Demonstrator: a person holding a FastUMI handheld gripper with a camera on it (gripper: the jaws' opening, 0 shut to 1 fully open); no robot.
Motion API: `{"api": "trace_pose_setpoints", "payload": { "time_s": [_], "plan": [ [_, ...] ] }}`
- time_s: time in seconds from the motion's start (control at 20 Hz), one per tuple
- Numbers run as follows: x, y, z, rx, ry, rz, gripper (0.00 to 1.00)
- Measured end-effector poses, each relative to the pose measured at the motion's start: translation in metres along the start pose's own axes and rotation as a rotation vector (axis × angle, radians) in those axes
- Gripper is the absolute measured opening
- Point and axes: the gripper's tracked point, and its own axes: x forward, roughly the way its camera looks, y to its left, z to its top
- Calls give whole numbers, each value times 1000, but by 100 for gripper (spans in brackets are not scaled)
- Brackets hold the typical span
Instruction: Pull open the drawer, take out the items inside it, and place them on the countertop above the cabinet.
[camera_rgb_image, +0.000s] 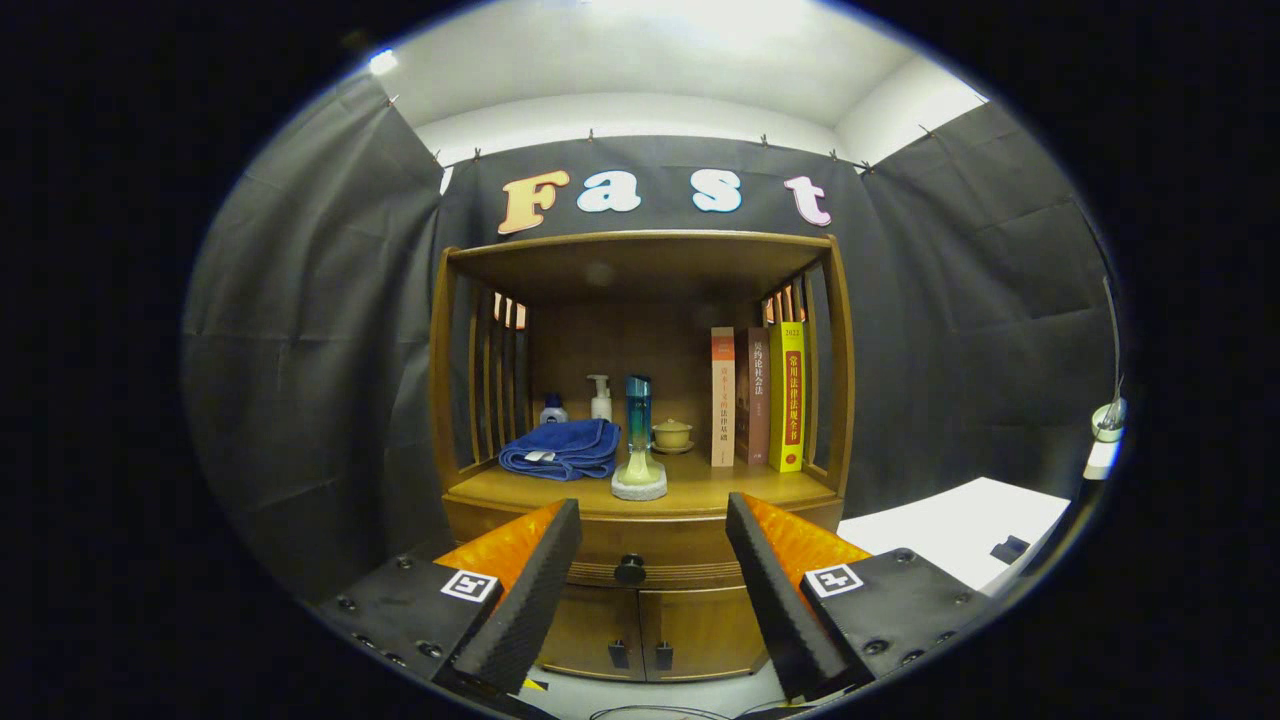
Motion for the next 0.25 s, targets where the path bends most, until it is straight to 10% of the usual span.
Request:
{"api": "trace_pose_setpoints", "payload": {
  "time_s": [0.25],
  "plan": [
    [3, -12, -4, 2, 3, -22, 96]
  ]
}}
